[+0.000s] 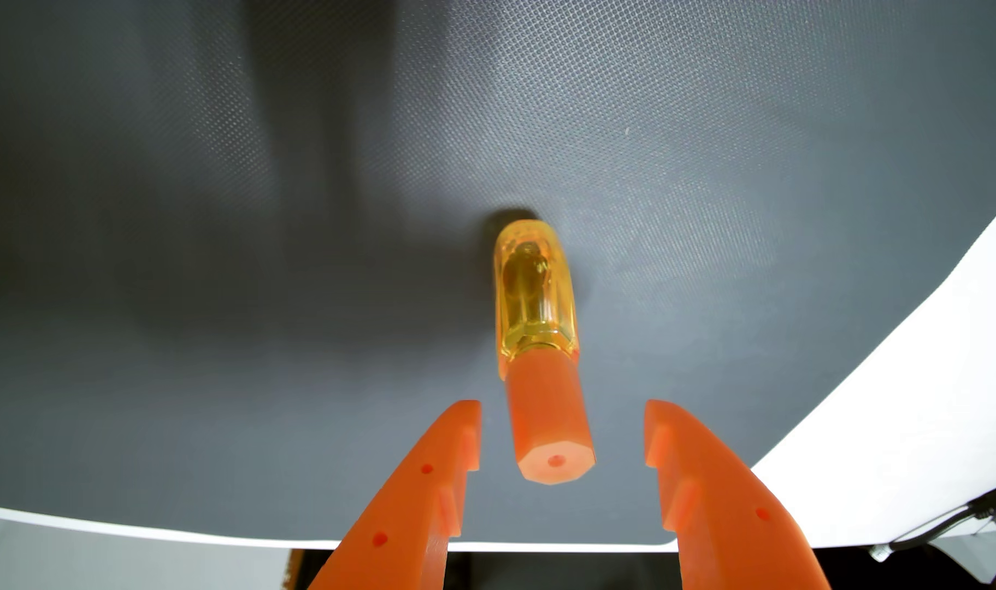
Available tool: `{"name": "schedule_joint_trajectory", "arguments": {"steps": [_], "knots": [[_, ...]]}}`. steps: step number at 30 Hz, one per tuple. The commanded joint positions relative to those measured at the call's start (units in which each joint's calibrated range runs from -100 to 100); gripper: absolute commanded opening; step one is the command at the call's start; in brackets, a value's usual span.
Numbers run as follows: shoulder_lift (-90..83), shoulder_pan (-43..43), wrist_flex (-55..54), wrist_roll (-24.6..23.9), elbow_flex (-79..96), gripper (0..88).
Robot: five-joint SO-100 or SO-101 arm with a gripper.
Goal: Grab the eyedrops
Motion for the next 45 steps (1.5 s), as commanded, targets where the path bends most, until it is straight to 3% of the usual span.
{"name": "schedule_joint_trajectory", "arguments": {"steps": [1, 45], "knots": [[-0.4, -0.75, -0.34, -0.15, -1.9, 17.2], [4.44, 0.25, -4.84, -1.93, 4.23, 17.1]]}}
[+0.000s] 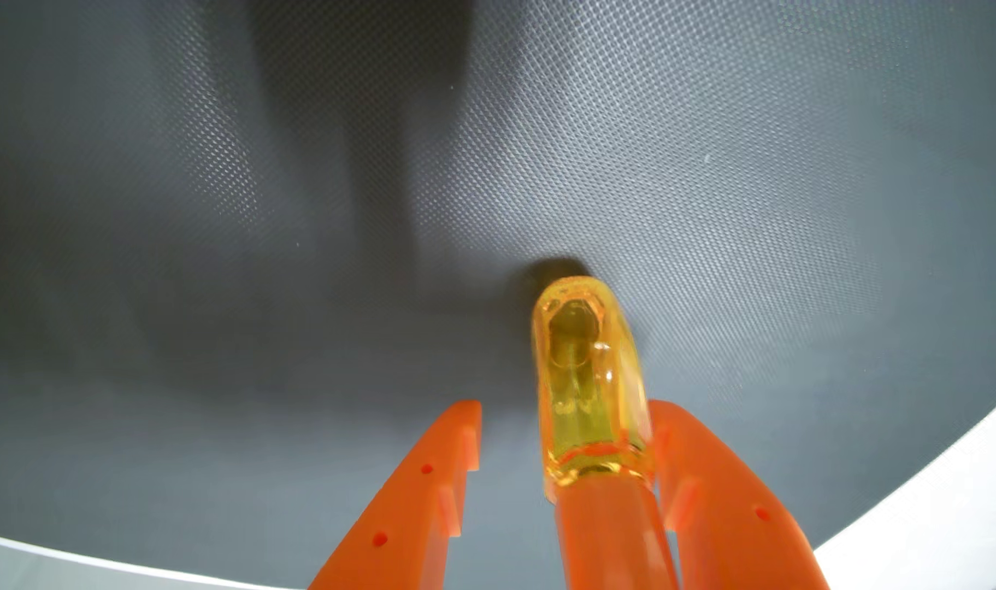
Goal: Grab the eyedrops
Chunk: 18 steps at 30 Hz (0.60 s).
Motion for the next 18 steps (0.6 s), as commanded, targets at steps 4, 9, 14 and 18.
{"name": "schedule_joint_trajectory", "arguments": {"steps": [4, 9, 14, 18], "knots": [[-0.39, -0.28, -1.78, -0.57, 1.87, 17.0], [-0.39, -0.53, -1.78, -0.57, 1.96, 17.0], [-0.31, -0.53, -2.56, -0.57, 2.32, 16.7], [-0.31, -0.62, -2.91, -0.57, 2.5, 16.5]]}}
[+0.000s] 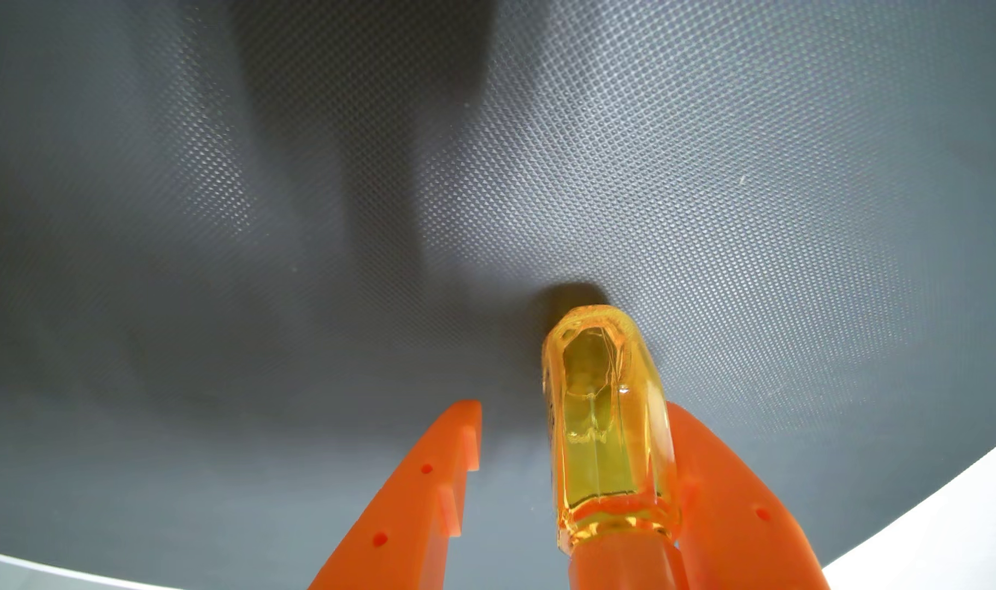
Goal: Grab the eyedrops
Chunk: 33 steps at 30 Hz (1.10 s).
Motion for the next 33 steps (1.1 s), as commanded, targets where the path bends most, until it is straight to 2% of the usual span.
{"name": "schedule_joint_trajectory", "arguments": {"steps": [1, 3, 9, 23, 33], "knots": [[-0.31, -0.32, -0.29, -0.21, 0.07, 16.5], [-0.31, -0.32, -0.38, -0.21, 0.07, 15.5], [-0.31, -0.32, -1.94, -1.04, 0.07, 0.6], [-1.5, -0.23, -1.33, -0.89, -1.1, 0.7], [-10.58, 1.01, 8.62, -0.31, -4.8, 0.6]]}}
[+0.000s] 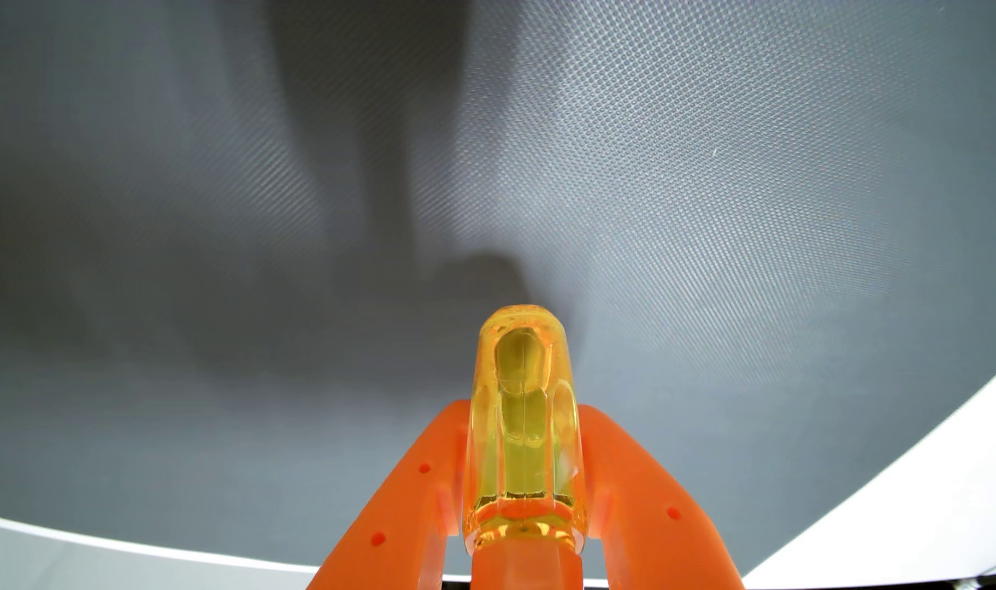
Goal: Grab the eyedrops
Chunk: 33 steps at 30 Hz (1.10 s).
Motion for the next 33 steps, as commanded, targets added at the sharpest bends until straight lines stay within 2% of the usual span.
{"name": "schedule_joint_trajectory", "arguments": {"steps": [1, 17, 33], "knots": [[-6.52, 1.27, 2.17, 0.37, -2.72, 0.6], [-11.44, 5.93, 4.51, -0.99, -8.21, 0.6], [-15.6, 4.76, 7.79, -1.57, -8.03, 0.6]]}}
